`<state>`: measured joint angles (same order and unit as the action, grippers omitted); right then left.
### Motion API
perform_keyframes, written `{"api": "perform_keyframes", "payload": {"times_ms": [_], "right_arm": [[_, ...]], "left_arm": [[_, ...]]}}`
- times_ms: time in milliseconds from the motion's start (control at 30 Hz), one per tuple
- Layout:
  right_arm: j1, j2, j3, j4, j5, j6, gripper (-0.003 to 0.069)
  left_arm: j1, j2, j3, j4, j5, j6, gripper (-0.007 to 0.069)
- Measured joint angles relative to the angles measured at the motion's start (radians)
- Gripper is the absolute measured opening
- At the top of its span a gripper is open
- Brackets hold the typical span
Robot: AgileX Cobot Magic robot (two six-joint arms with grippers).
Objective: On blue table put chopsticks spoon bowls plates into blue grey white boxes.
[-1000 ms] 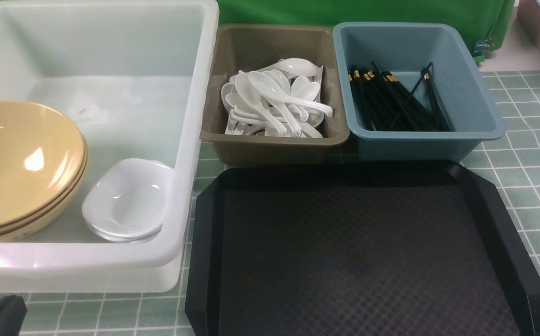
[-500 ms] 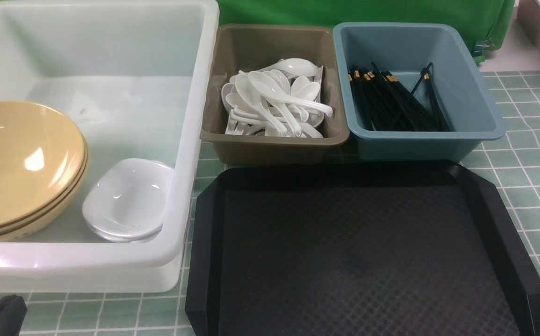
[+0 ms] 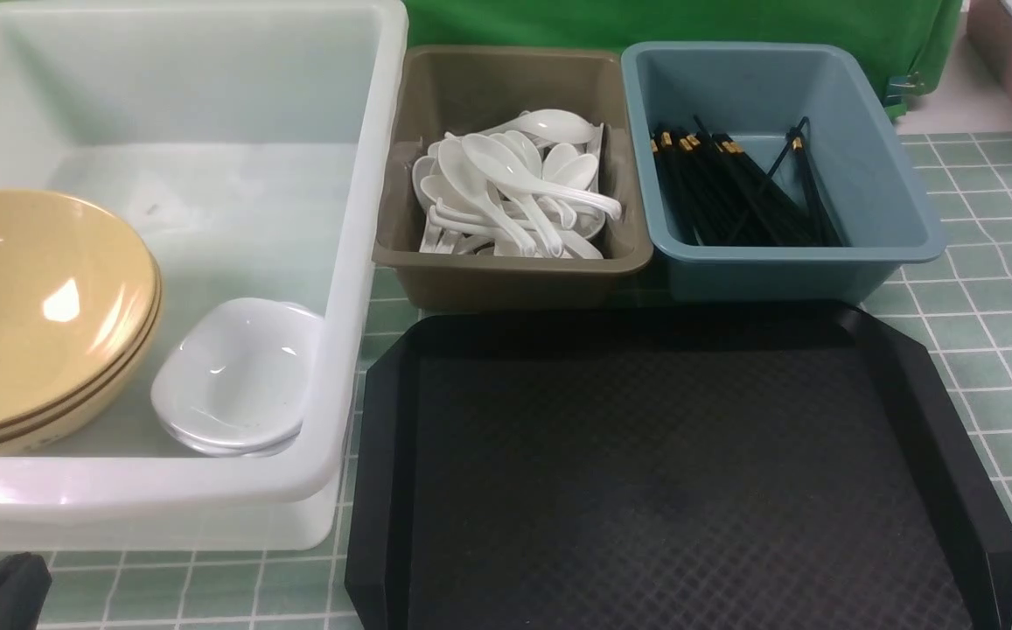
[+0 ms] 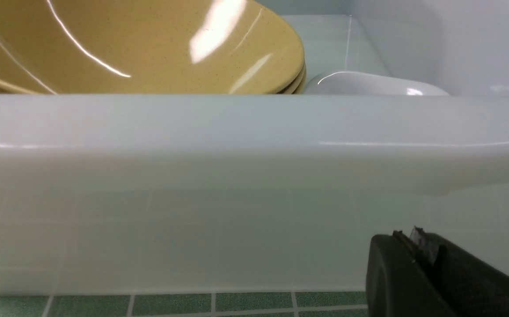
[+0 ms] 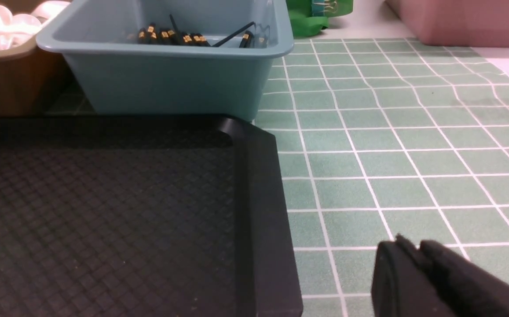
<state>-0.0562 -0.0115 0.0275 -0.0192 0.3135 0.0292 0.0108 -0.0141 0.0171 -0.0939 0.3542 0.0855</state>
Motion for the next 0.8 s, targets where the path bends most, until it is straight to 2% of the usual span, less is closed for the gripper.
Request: {"api": "perform_keyframes", "payload": {"times_ms": [800], "right_arm": [[0.000, 0.000, 0.000, 0.000, 0.000, 0.000, 0.0107]], "left_arm": [[0.000, 0.000, 0.000, 0.000, 0.000, 0.000, 0.0002]]}}
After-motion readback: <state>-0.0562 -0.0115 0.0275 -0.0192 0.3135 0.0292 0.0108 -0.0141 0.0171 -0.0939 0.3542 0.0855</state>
